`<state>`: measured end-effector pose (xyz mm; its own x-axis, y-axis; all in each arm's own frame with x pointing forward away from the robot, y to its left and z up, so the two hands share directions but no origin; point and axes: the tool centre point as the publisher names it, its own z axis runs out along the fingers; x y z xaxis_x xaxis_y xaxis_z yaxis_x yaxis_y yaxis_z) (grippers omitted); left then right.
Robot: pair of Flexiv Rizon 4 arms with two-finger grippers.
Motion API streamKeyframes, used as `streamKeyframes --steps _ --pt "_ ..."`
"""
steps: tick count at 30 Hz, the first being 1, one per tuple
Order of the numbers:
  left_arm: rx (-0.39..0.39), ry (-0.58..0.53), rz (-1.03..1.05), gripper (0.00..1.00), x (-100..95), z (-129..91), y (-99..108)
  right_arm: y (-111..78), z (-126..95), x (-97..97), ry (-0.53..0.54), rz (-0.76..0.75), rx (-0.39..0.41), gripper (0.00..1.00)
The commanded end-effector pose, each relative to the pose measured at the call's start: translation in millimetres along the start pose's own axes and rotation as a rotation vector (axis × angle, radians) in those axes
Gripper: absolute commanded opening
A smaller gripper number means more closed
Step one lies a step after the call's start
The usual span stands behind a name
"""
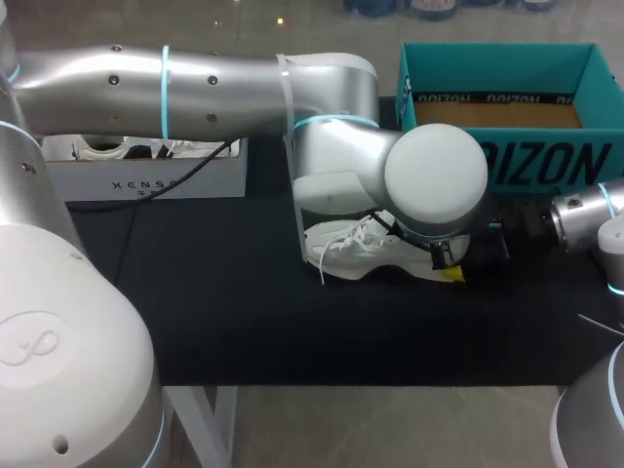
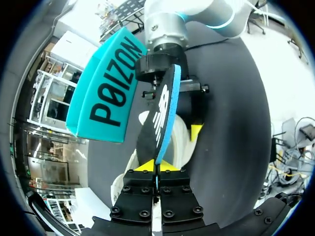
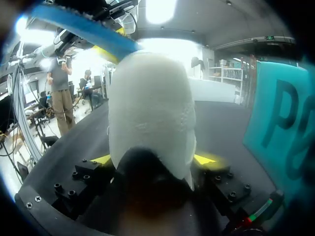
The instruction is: Take the shoe out of the shoebox, open the shoe tongue, remove and reinsert the insole, then place the shoe into the shoebox
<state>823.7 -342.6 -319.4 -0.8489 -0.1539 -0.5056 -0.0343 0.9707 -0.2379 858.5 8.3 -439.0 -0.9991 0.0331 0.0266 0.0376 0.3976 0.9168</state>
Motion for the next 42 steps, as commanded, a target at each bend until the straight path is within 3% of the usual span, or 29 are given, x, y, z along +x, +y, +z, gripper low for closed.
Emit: streamKeyframes --steps 1,7,14,17,20,23,34,35,37,42 --pt "0.005 -0.013 -0.008 0.0 -1.6 -5.8 -16.7 -7.4 5.5 -0.5 -0.001 0.001 0.001 0.0" --pt "0.024 -0.033 -0.026 0.0 -4.3 -18.0 -27.5 -7.4 5.5 -0.5 -0.001 0.001 0.001 0.0" --pt "0.019 -0.027 -0.042 0.01 -0.7 -11.2 -22.2 -7.4 5.5 -0.5 -0.001 0.001 0.001 0.0" --pt "0.026 -0.027 -0.053 0.27 -1.6 -10.5 -18.2 -7.4 5.5 -0.5 -0.001 0.001 0.001 0.0" --pt "0.023 -0.028 -0.061 0.27 -2.6 -7.9 -14.8 -7.4 5.5 -0.5 -0.001 0.001 0.001 0.0" --pt "0.021 -0.035 -0.065 0.35 -3.9 -5.3 -12.3 -7.4 5.5 -0.5 -0.001 0.001 0.001 0.0" --pt "0.022 -0.028 -0.068 0.25 -8.0 9.8 -13.6 -7.4 5.5 -0.5 -0.001 0.001 0.001 0.0" --pt "0.026 -0.022 -0.07 0.22 -8.6 10.8 -14.5 -7.4 5.5 -0.5 -0.001 0.001 0.001 0.0" --pt "0.032 -0.017 -0.072 0.0 -9.1 11.6 -16.2 -7.4 5.5 -0.5 -0.001 0.001 0.001 0.0" --pt "0.04 -0.014 -0.072 0.0 -9.0 11.2 -19.4 -7.4 5.5 -0.5 -0.001 0.001 0.001 0.0"
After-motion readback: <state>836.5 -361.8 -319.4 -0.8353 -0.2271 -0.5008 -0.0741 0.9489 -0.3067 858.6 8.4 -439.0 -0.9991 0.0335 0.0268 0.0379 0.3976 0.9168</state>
